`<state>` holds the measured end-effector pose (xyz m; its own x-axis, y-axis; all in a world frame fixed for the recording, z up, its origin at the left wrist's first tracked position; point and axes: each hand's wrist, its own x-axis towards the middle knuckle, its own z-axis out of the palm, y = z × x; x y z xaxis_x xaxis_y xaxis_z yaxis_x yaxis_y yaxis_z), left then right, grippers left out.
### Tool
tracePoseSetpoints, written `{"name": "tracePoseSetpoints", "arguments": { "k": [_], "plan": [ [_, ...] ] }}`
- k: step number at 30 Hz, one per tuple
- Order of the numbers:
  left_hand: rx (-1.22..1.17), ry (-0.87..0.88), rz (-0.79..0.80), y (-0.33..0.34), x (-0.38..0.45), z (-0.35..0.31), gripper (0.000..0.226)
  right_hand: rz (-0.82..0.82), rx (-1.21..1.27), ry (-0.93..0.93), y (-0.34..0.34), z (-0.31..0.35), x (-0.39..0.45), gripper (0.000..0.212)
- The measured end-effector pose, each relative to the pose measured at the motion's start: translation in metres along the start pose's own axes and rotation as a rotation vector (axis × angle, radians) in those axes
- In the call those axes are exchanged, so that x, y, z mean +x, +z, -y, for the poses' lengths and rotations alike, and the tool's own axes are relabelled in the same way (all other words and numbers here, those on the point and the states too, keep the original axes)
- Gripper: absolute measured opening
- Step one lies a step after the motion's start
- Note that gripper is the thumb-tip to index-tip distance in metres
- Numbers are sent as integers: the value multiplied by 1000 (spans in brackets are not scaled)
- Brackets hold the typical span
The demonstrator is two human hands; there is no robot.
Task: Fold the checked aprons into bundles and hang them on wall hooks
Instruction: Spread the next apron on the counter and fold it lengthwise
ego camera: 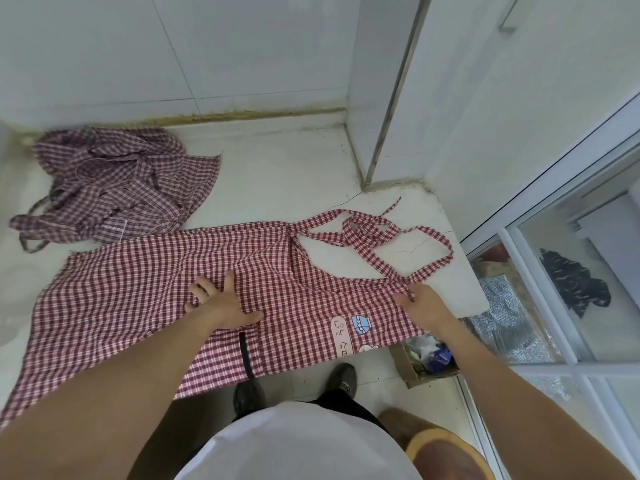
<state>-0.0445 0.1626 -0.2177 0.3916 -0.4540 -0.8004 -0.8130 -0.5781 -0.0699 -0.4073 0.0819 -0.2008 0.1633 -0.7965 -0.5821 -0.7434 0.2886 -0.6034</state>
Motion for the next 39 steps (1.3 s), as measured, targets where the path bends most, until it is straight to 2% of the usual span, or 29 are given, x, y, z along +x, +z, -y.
{"name": "tracePoseSetpoints", "arguments": {
  "k": [4, 8, 11, 13, 14, 16, 18, 19, 21, 22, 24, 25, 26, 27, 29, 31, 33, 35, 37, 39],
  "plan": [
    [-55, 28, -94, 3, 0, 3, 128, -159, -128, 45, 15, -5, 10, 31],
    [-101, -25, -208, 7, 0, 9, 111, -315, -180, 49, 8, -11, 2, 26],
    [-117, -66, -220, 11, 5, 17, 102, -325, -257, 135, -4, -15, -4, 19],
    [-112, -64, -206, 12, 9, 18, 102, -327, -329, 181, -8, -3, -5, 24],
    [-111, -62, -195, 13, 10, 18, 102, -370, -385, 151, -6, 7, -1, 32],
    [-100, -51, -174, 12, 10, 16, 105, -449, -430, -55, 5, 33, 6, 35],
    [-86, -44, -159, 13, 9, 16, 107, -384, -317, -263, 25, 67, 13, 15],
    [-84, -42, -155, 14, 7, 17, 108, -293, -266, -274, 35, 85, 18, 5],
    [-87, -26, -162, 16, 4, 18, 107, -163, -196, -242, 58, 116, 34, 35],
    [-84, -15, -165, 18, 2, 17, 107, -88, -154, -219, 69, 126, 44, 42],
    [-78, -7, -165, 19, -1, 19, 107, 46, -114, -118, 88, 145, 57, 37],
    [-75, -7, -158, 19, -2, 22, 107, 95, -92, -51, 98, 151, 66, 49],
    [-77, -5, -149, 18, -2, 24, 108, 97, -79, 11, 105, 156, 73, 69],
    [-73, 6, -138, 20, -3, 21, 109, 70, -63, 49, 108, 155, 77, 75],
    [-84, -6, -121, 15, 0, 27, 110, -22, -93, 21, 121, 163, 96, 68],
    [-86, -20, -96, 10, 2, 27, 113, -86, -138, 30, 127, 165, 113, 72],
    [-80, -31, -70, 5, 3, 24, 115, -133, -128, 23, 128, 167, 126, 55],
    [-69, -42, -43, -1, 4, 22, 115, -172, 18, 9, 123, 177, 128, 35],
    [-54, -49, -24, -6, 7, 18, 115, -263, 171, 35, 113, 181, 132, 34],
    [-2, -64, -22, -12, 9, 14, 117, -300, 188, 58, 105, 177, 136, 32]
  ]
}}
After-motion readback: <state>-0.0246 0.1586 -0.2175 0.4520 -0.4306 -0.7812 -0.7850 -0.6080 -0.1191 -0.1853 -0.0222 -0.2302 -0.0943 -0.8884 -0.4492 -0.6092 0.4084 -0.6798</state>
